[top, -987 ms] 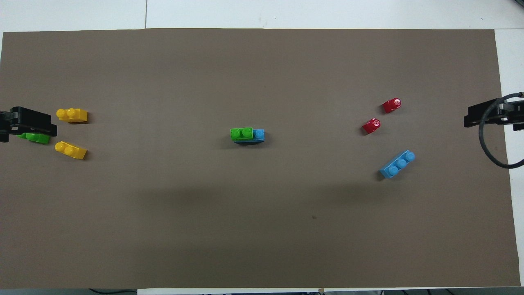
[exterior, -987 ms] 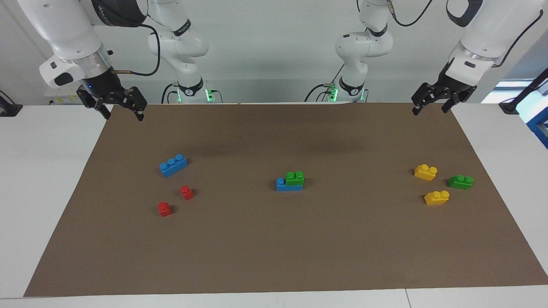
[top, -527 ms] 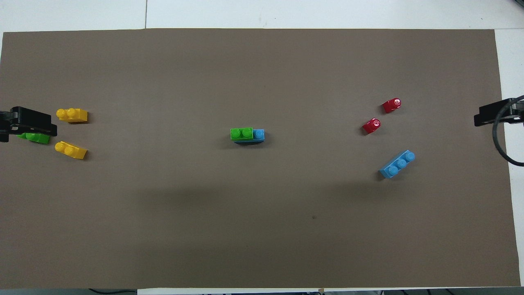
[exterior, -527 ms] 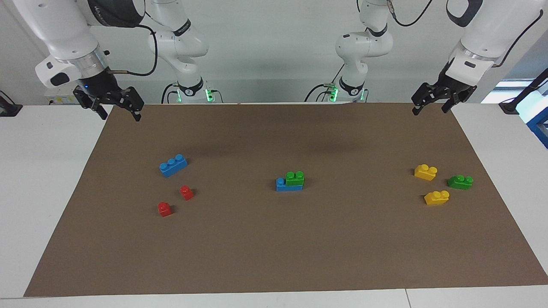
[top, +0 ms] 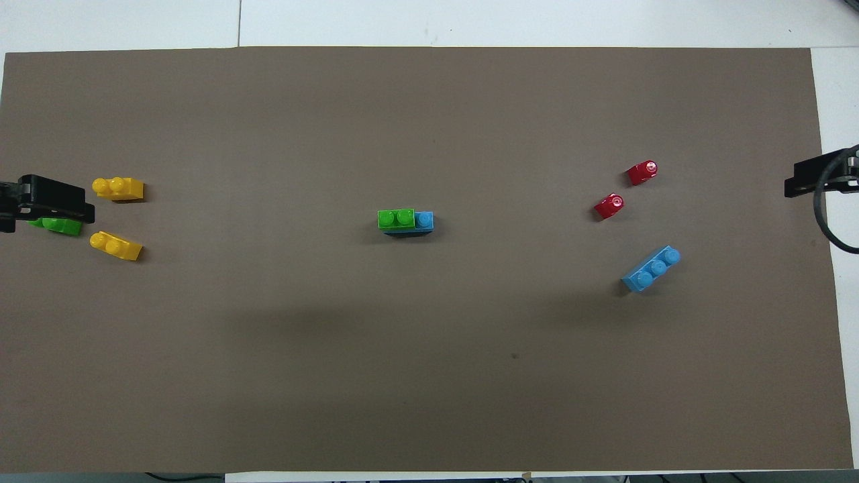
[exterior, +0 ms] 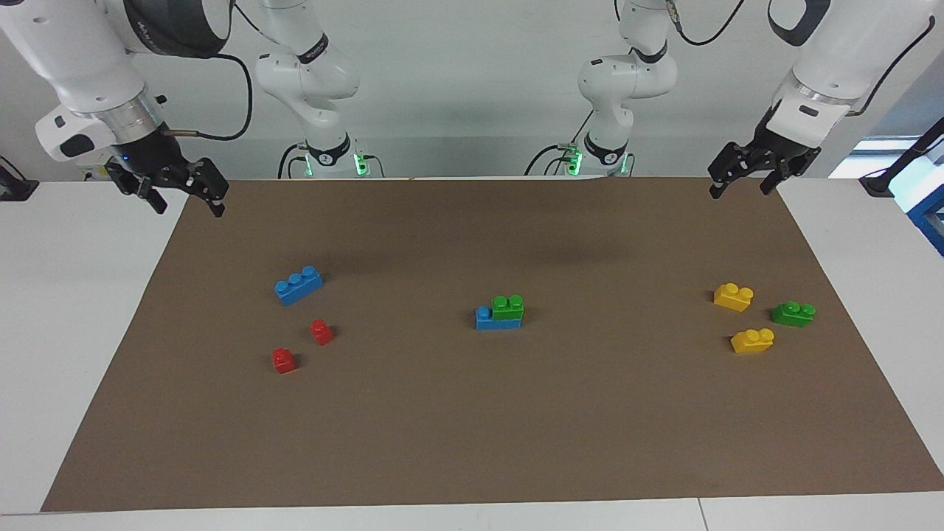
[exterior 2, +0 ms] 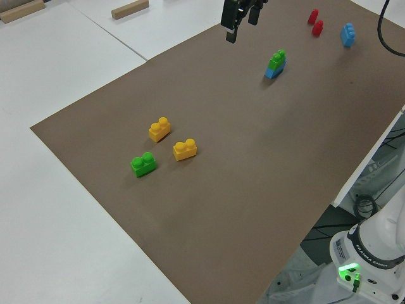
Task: Remove green block with left arm and hold with right
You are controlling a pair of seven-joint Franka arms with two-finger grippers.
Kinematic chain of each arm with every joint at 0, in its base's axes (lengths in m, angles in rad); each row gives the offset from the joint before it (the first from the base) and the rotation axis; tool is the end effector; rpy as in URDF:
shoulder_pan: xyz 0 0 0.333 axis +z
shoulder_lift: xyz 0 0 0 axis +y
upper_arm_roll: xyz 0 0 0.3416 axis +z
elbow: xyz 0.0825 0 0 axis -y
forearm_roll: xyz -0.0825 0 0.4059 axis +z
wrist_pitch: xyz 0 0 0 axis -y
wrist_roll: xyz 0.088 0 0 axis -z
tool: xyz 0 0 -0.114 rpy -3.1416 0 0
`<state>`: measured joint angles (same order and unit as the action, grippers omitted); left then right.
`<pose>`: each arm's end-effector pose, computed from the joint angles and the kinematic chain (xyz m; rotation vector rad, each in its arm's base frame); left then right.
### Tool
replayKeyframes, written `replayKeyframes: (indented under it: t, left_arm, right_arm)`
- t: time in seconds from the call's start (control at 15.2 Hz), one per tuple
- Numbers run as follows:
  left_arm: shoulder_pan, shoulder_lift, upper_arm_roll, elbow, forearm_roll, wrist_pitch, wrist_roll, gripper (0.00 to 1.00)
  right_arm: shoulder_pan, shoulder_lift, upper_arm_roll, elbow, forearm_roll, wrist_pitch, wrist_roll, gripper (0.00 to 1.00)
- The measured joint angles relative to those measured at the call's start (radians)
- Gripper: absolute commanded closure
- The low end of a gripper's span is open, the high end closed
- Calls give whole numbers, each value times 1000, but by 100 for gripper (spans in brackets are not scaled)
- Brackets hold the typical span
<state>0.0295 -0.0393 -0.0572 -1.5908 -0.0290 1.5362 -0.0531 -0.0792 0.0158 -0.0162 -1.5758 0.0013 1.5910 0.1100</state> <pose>0.5592 -0.0196 0.6526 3.1151 0.0384 -0.0256 0.5807 -0.0553 0.6332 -3.1240 0.3220 0.0010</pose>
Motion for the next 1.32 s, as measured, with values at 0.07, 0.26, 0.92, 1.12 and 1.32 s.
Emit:
replayKeyframes:
  t: [0.07, 0.26, 0.92, 1.12, 1.32]
  left_arm:
    - [-1, 0, -1, 0, 0, 0, 0, 0]
    - [-1, 0, -3, 0, 0, 0, 0, 0]
    - [-5, -15, -7, -49, 0, -4, 0, 0]
    - [-25, -43, -8, -109, -9, -6, -15, 0]
    - [-31, -75, -10, -172, -41, -4, -64, 0]
  right_arm:
    - [2, 7, 4, 0, 2, 2, 84, 0]
    - [15, 37, 9, 0, 61, 9, 376, 0]
    - [11, 135, 2, 1, 500, 27, 883, 0]
    - [-1, 181, 0, 1, 661, 28, 920, 0]
    - [-6, 225, -1, 1, 760, 62, 948, 0]
